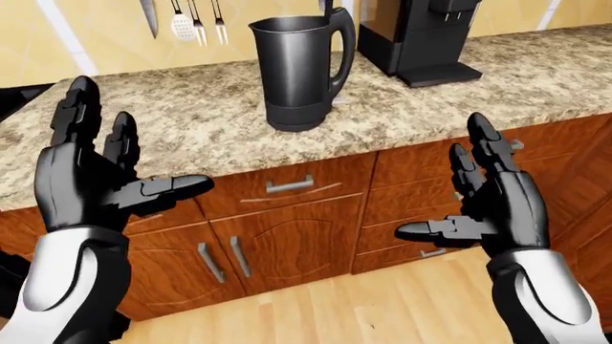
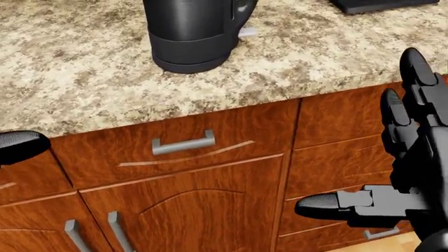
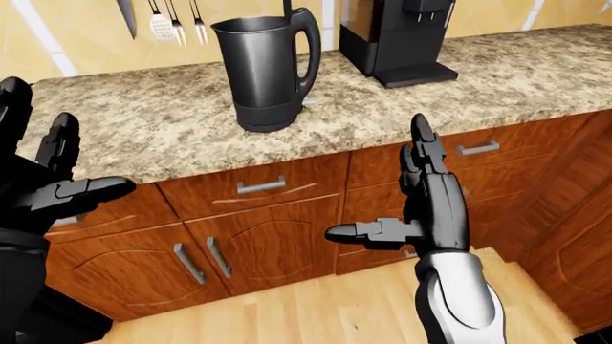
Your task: Close the lid of the electric kettle.
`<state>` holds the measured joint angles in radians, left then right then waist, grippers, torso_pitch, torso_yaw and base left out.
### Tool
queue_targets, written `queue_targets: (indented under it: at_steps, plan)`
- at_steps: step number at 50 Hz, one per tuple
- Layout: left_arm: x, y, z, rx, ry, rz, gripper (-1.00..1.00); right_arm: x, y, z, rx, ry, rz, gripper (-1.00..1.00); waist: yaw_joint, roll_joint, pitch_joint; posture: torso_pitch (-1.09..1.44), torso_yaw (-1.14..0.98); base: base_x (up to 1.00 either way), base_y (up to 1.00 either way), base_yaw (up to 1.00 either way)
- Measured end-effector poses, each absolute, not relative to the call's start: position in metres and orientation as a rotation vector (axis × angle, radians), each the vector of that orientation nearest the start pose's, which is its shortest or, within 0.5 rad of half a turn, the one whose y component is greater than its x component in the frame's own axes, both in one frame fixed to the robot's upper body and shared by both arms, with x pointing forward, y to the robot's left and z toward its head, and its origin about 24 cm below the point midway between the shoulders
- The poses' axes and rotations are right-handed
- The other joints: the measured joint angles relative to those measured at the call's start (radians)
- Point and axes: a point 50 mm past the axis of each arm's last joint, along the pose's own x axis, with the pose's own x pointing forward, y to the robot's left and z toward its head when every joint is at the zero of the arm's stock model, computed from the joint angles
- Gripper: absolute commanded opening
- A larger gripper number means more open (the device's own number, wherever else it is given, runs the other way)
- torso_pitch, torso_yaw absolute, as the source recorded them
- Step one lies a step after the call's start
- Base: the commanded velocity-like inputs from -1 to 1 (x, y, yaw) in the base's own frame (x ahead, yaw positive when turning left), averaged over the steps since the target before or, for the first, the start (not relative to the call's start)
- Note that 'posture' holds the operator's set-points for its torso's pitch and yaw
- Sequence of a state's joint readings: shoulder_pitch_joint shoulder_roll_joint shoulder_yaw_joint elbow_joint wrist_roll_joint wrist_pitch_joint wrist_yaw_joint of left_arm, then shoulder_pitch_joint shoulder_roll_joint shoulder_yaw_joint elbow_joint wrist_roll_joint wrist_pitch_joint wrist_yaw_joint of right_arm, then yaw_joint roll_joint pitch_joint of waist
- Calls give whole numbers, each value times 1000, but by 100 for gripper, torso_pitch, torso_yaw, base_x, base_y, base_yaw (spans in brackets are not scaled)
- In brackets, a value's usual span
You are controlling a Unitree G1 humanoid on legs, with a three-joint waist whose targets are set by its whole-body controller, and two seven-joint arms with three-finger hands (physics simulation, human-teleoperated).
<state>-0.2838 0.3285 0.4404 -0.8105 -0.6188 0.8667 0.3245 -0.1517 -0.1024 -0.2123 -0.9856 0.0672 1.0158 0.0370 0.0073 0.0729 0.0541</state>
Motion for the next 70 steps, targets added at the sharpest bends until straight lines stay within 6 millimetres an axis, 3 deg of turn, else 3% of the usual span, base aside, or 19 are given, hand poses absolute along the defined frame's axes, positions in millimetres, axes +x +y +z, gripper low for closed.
queue_targets:
  at_steps: [5, 9, 11, 15, 19, 22, 29, 34, 39, 44, 46, 48, 50, 52, 55, 57, 60, 65, 70]
  plan:
    - [223, 220, 232, -121, -304, 198, 100, 208, -184, 196, -55, -153, -92, 100, 6, -45, -13, 0, 0, 24, 0, 0]
    - [223, 220, 234, -121, -319, 194, 100, 207, -183, 199, -59, -172, -87, 100, 15, -109, -17, 0, 0, 24, 0, 0]
    - [225, 217, 230, -132, -303, 179, 100, 208, -185, 197, -69, -157, -102, 100, -2, -95, -9, 0, 0, 23, 0, 0]
    - [227, 214, 226, -131, -271, 155, 100, 210, -189, 191, -70, -116, -130, 100, -13, -95, -9, 0, 0, 24, 0, 0]
    - [224, 216, 232, -125, -307, 169, 100, 208, -187, 197, -76, -156, -121, 100, -17, -52, -2, 0, 0, 24, 0, 0]
    - [223, 216, 235, -121, -325, 168, 100, 209, -186, 198, -83, -164, -118, 100, -21, 5, -14, 0, 0, 12, 0, 0]
    - [226, 221, 227, -127, -276, 196, 100, 215, -185, 186, -81, -97, -117, 100, -13, -61, -3, 0, 0, 0, 0, 0]
    - [226, 217, 229, -126, -284, 174, 100, 213, -189, 188, -71, -110, -141, 100, -16, -56, -24, 0, 0, 0, 0, 0]
    - [225, 217, 231, -126, -304, 171, 100, 213, -187, 189, -68, -114, -121, 100, -19, -54, -28, 0, 0, 0, 0, 0]
    - [226, 218, 230, -128, -291, 176, 100, 213, -186, 187, -59, -98, -107, 100, -14, -56, -23, 0, 0, 8, 0, 22]
    - [230, 213, 227, -134, -269, 145, 100, 211, -191, 184, -62, -83, -136, 100, -6, -62, 1, 0, 0, 43, 0, 99]
    - [226, 211, 228, -129, -280, 134, 100, 210, -193, 184, -69, -87, -152, 100, 4, -81, 7, 0, 0, 42, 0, 98]
    - [223, 215, 231, -124, -303, 152, 100, 210, -191, 186, -70, -99, -143, 100, 17, -115, -9, 0, 0, 43, 0, 98]
    - [221, 218, 234, -123, -322, 179, 100, 209, -187, 191, -72, -130, -121, 100, 24, -130, -18, 0, 0, 43, 0, 98]
    - [221, 220, 235, -124, -329, 197, 100, 209, -185, 196, -75, -165, -102, 100, 18, -117, -21, 0, 0, 28, 0, 60]
    - [220, 223, 234, -121, -329, 219, 100, 211, -182, 198, -57, -174, -79, 100, -13, -61, -34, 0, 0, 0, 0, 0]
    - [225, 225, 227, -129, -281, 230, 100, 213, -182, 188, -27, -110, -70, 100, -24, -27, 11, 0, 0, 0, 0, 0]
    - [225, 217, 230, -122, -297, 176, 100, 213, -190, 187, -22, -90, -127, 100, -29, -46, 20, 0, 0, 0, 0, 0]
    - [224, 219, 232, -122, -313, 185, 100, 211, -186, 195, -18, -138, -108, 100, 1, -90, -4, 0, 0, 0, 0, 0]
